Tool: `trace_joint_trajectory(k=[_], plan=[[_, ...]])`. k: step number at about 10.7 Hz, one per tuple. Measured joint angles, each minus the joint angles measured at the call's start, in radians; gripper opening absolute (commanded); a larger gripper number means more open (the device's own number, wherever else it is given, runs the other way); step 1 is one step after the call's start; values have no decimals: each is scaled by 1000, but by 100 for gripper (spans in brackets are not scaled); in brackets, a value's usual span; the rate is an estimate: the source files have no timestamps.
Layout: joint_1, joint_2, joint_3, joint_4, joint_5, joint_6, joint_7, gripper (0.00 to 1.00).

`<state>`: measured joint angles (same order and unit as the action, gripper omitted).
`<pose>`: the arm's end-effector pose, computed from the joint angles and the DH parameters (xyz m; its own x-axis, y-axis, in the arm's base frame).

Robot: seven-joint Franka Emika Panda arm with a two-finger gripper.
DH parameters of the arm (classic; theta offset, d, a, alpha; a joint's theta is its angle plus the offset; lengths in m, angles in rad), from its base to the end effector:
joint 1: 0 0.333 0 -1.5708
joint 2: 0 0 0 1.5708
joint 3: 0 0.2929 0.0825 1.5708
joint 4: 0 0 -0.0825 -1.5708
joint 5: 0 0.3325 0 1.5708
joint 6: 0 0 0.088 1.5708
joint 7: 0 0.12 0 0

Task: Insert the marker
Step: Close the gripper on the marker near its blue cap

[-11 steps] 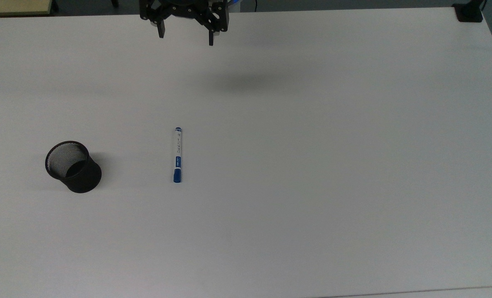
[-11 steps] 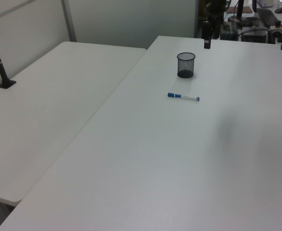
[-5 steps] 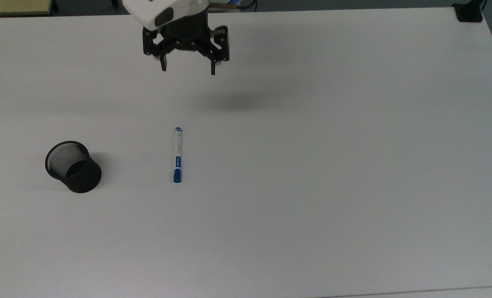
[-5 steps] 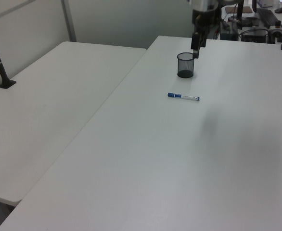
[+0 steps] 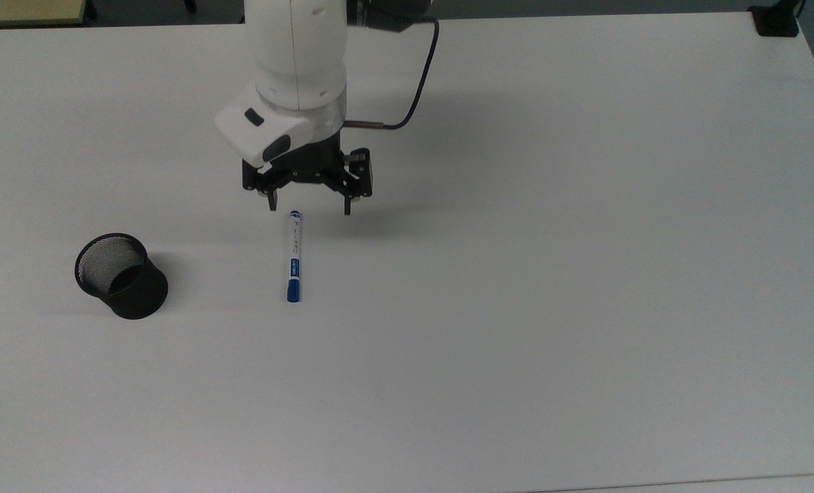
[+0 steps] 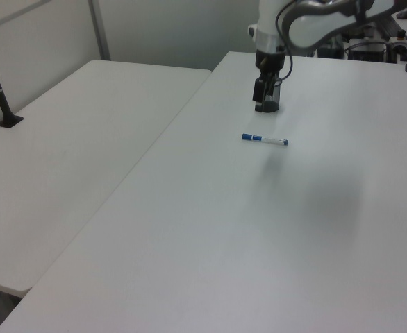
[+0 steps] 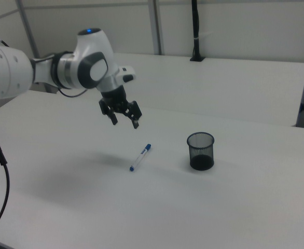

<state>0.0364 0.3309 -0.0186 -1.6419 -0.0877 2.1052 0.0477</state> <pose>0.6146 0.0070 0.4220 0.9908 0.0165 0.1340 0.0057 -0.9968 0.0803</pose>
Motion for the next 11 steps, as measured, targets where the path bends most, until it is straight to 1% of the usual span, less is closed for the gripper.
trace_joint_trajectory(k=[1, 2, 4, 5, 6, 7, 9, 11], plan=[[-9, 40, -1, 1, -6, 48, 0, 95], [-12, 66, -4, 1, -8, 79, 0, 88], [-21, 122, -6, 1, -26, 147, 0, 67], [-25, 149, -7, 1, -44, 177, 0, 67], [-29, 173, -8, 1, -52, 202, 0, 62], [-32, 190, -8, 1, -53, 219, 0, 60], [-32, 210, -8, 2, -53, 234, 0, 49], [-32, 216, -8, 3, -53, 237, 0, 41]])
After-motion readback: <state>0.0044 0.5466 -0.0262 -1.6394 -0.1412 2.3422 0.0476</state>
